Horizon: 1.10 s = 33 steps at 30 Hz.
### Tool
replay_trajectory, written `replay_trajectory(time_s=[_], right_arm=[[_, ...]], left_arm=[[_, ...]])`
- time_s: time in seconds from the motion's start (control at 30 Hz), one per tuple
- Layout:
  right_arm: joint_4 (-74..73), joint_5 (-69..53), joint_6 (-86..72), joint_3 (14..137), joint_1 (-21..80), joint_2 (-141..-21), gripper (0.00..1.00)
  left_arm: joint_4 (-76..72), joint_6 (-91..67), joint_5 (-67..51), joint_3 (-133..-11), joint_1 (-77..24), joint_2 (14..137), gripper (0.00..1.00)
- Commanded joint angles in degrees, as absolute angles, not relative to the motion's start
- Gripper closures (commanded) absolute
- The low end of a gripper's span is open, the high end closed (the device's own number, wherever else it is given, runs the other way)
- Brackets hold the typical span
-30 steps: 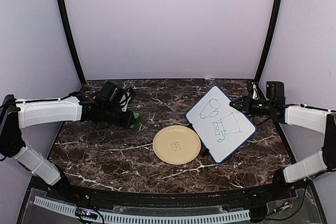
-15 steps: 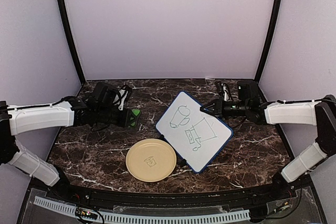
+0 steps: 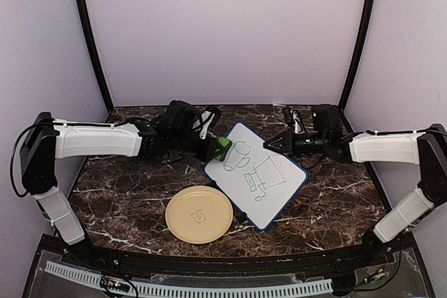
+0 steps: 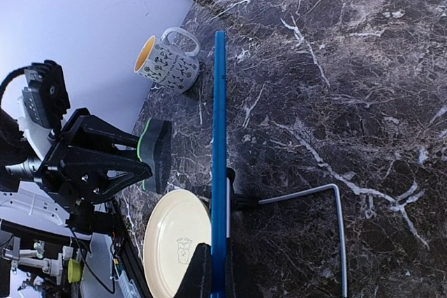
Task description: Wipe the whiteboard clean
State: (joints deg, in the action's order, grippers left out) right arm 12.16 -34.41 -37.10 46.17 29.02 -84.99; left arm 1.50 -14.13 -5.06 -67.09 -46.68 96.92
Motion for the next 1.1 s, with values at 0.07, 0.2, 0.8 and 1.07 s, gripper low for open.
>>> replay_trajectory(time_s=[0.07, 0.2, 0.8, 1.07], right_arm=[[8.59, -34.4, -35.27, 47.13, 30.15, -86.1, 1.0], [7.51, -33.99, -34.28, 47.99, 30.15, -86.39, 1.0], [6.55, -34.73, -32.85, 49.65, 30.22, -87.19, 1.0], [5.64, -34.63, -31.97, 49.92, 30.23, -86.92, 1.0]], left_arm=[[2.72, -10.87, -6.56, -78.13, -47.82, 104.18, 0.99], [4.51, -10.12, -5.66, -82.44, -48.23, 107.82, 0.99], [4.96, -7.5, 2.13, -84.89, -52.21, 111.98, 1.0], [4.48, -10.98, 1.92, -82.26, -46.74, 110.4, 1.0]])
